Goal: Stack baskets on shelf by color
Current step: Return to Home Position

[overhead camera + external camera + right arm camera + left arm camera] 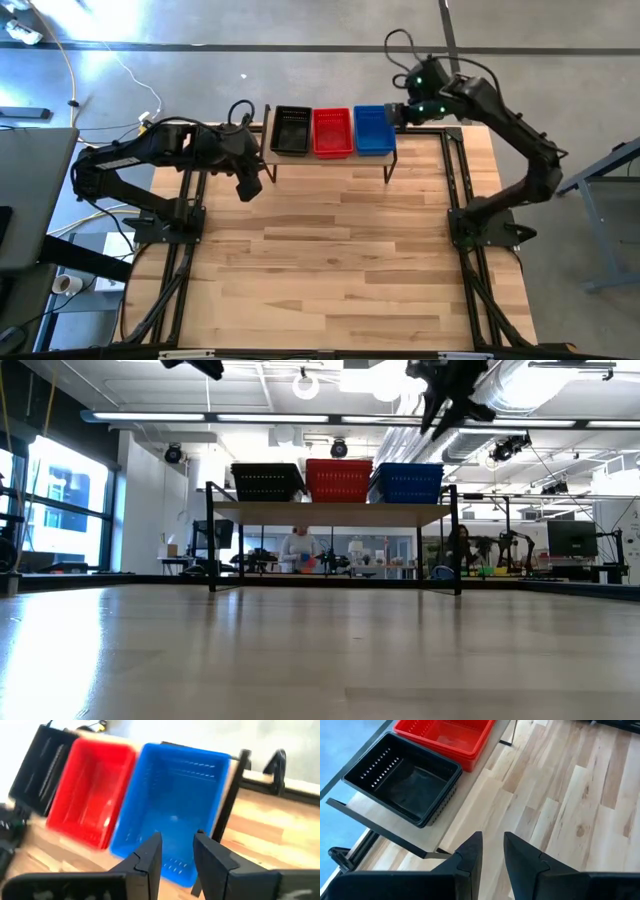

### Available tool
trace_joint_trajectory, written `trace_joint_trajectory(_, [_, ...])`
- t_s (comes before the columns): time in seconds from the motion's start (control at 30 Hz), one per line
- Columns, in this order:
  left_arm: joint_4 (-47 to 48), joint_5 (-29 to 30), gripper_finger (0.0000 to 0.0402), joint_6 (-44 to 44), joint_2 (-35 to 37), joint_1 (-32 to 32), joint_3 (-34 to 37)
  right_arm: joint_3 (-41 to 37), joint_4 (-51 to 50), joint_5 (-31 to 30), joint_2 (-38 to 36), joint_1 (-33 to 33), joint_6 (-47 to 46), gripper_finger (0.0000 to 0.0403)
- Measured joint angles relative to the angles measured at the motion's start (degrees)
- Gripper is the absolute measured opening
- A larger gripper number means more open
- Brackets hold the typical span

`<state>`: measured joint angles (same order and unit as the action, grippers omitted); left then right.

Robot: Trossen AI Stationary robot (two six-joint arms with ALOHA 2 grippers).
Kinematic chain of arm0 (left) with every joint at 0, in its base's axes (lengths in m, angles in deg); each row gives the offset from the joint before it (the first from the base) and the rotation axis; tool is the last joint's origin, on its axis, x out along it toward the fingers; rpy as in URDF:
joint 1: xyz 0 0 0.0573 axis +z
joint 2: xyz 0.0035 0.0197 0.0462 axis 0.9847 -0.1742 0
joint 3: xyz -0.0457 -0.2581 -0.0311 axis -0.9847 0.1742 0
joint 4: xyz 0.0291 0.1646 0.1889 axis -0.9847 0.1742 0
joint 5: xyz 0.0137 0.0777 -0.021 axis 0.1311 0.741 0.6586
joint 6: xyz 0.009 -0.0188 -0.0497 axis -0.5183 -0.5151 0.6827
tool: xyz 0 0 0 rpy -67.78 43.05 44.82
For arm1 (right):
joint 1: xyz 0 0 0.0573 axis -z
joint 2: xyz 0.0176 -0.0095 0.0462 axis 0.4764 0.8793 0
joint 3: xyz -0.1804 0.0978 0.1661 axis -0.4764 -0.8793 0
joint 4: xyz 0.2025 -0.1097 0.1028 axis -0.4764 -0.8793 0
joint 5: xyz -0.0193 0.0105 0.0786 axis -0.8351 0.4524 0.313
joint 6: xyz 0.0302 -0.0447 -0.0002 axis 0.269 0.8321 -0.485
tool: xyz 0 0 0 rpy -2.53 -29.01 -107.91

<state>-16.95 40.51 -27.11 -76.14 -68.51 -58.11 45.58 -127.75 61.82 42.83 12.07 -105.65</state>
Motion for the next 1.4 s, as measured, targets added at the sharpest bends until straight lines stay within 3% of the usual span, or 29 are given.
trace_joint_trajectory(0.23, [-0.11, 0.42, 0.0071, 0.77, 1.59, -2.93, 0.09, 0.00, 0.20, -11.50, -2.46, -11.10, 1.16, 0.0099])
trace_joint_trajectory(0.37, [-5.35, -0.22, 0.0071, 2.28, 5.83, -4.04, 6.61, 0.00, 0.46, -16.63, -2.92, -16.28, 1.17, 0.0099])
trace_joint_trajectory(0.63, [-18.15, -10.49, 0.0071, 4.03, 18.90, -4.10, 25.72, -0.02, 3.82, -18.70, -2.85, -20.73, 0.03, 0.0099])
trace_joint_trajectory(1.07, [-37.42, -10.54, 0.0071, 6.92, 43.13, -4.08, 55.60, -0.07, 15.63, -18.41, -3.20, -21.04, 2.93, 0.0099])
trace_joint_trajectory(1.4, [-50.41, -10.57, 0.0071, 6.95, 57.80, -4.08, 72.45, -0.07, 18.51, -17.01, -3.18, -21.01, 4.18, 0.0099])
